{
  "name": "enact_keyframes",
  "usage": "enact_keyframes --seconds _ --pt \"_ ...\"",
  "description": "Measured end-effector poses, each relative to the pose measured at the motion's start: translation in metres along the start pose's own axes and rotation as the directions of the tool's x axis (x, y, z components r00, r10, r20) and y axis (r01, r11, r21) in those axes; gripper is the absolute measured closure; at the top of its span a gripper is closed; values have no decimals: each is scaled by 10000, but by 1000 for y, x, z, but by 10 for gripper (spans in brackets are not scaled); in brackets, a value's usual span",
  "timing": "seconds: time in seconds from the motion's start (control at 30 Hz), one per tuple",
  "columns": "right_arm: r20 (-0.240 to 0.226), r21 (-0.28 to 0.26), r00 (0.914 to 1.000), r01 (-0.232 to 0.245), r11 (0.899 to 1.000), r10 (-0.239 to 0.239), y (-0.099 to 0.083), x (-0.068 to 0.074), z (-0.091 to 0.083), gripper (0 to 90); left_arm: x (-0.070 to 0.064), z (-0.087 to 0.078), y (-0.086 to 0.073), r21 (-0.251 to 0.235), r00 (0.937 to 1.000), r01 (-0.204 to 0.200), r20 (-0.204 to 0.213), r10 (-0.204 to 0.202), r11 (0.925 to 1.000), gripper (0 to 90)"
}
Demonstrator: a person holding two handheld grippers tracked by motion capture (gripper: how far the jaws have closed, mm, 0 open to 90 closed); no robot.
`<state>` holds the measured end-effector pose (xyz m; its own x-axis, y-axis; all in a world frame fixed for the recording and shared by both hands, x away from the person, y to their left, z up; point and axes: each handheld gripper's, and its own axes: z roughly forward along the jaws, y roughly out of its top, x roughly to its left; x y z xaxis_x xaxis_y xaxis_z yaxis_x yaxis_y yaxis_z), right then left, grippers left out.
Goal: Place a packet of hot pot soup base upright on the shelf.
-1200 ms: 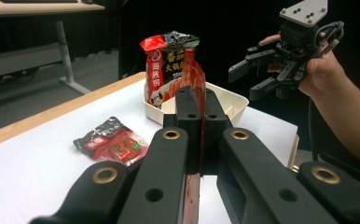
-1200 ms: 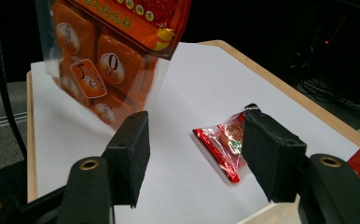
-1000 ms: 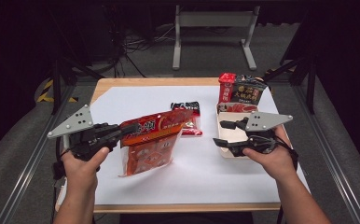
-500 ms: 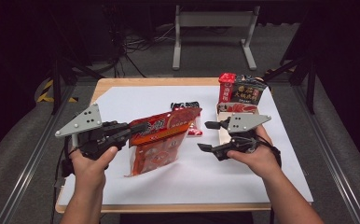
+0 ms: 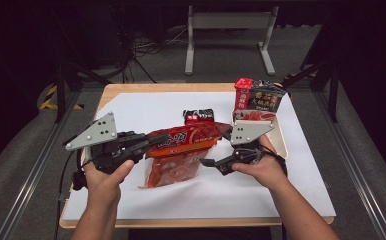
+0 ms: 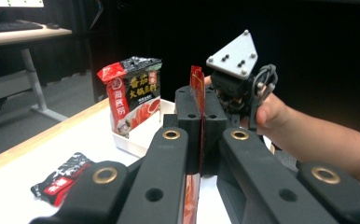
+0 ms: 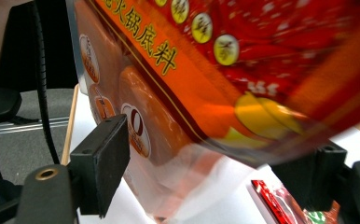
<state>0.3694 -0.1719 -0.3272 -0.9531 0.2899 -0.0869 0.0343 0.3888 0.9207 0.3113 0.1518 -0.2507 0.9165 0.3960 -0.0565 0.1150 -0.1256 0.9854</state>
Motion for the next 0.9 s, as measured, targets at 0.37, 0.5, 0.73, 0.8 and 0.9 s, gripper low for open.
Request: enact_keyframes --seconds 0.37,0.5,0.73,0.8,0.9 --pt "-716 64 9970 300 9995 -295 -9 0 17 237 -3 6 -1 -16 9997 -252 35 252 9997 900" --pt "-892 -22 9958 214 9998 -215 -11 -2 18 245 -3 7 -1 -32 9997 -247 40 247 9997 900" --pt "-1276 -259 9918 82 9996 -114 -14 -7 21 283 -4 8 -1 -132 9992 -378 92 380 9992 900" --pt "-1298 -258 9915 73 9996 -106 -14 -7 22 288 -4 8 -1 -135 9992 -382 88 383 9992 900" --pt "-1412 -221 9899 108 9997 -139 -14 -6 22 309 -4 7 -2 -204 9994 -343 56 344 9992 900"
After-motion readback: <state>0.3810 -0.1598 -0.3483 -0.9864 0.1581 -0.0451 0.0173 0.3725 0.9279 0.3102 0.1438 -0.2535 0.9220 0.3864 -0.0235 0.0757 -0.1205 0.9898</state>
